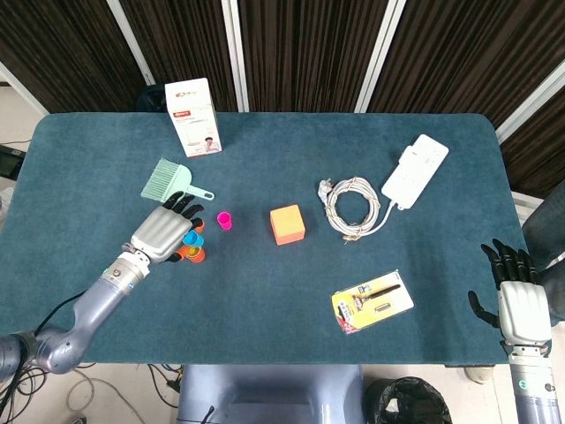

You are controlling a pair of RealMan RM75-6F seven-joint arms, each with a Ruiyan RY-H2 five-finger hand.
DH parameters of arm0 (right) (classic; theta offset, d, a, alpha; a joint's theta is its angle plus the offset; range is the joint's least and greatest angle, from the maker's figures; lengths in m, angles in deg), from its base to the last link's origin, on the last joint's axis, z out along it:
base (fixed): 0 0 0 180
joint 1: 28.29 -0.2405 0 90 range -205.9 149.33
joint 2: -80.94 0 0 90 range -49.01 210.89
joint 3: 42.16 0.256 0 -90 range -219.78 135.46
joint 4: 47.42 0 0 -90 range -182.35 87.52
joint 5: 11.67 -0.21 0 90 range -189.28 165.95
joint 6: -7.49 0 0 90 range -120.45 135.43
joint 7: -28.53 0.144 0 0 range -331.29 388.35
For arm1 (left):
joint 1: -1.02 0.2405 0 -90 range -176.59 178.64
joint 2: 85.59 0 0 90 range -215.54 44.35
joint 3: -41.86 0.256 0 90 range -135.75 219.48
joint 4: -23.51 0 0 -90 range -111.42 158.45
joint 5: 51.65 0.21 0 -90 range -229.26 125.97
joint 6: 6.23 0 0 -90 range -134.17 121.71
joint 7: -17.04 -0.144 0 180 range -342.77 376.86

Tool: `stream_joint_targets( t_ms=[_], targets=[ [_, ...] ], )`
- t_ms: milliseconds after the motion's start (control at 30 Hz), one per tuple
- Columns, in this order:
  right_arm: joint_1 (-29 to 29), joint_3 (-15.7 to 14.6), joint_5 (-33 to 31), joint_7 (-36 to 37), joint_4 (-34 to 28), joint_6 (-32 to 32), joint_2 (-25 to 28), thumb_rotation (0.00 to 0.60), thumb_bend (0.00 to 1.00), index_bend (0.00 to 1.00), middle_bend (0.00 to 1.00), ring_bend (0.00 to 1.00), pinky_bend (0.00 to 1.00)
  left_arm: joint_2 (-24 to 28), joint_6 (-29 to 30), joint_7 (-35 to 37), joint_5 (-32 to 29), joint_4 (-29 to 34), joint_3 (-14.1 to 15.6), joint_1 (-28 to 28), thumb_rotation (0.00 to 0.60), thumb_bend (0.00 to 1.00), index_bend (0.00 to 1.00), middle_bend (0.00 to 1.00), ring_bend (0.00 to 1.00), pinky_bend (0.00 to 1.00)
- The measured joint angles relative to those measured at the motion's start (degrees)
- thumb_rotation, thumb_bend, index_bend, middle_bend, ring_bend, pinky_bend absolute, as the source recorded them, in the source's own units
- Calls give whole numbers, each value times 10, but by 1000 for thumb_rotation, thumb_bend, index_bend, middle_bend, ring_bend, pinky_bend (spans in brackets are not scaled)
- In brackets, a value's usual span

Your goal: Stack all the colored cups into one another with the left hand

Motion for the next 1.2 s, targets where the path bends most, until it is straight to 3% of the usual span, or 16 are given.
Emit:
stream_joint_targets(
  t_ms=[733, 800, 967, 1200],
  targets=[
    [0, 0, 0, 2, 0, 0, 0, 600, 404, 129, 72, 93, 68, -48, -15, 1, -3, -58, 26, 5, 600, 376, 409, 155, 0, 0],
    [0, 0, 0, 2, 0, 0, 0, 600, 404, 128, 71, 93, 68, -49, -16, 3, 1, -59, 26, 5, 600, 360, 371, 150, 0, 0],
    [0, 0, 1, 4, 0, 1, 0, 600, 404, 128, 72, 93, 68, -44, -30, -5, -5, -60, 35, 2, 600, 323, 164, 133, 0, 0],
    [1, 1, -1, 4, -2, 2, 1, 600, 405, 129, 72, 93, 68, -37, -33, -12, -14, -57, 41, -1, 600, 289, 77, 122, 0, 0]
  ],
)
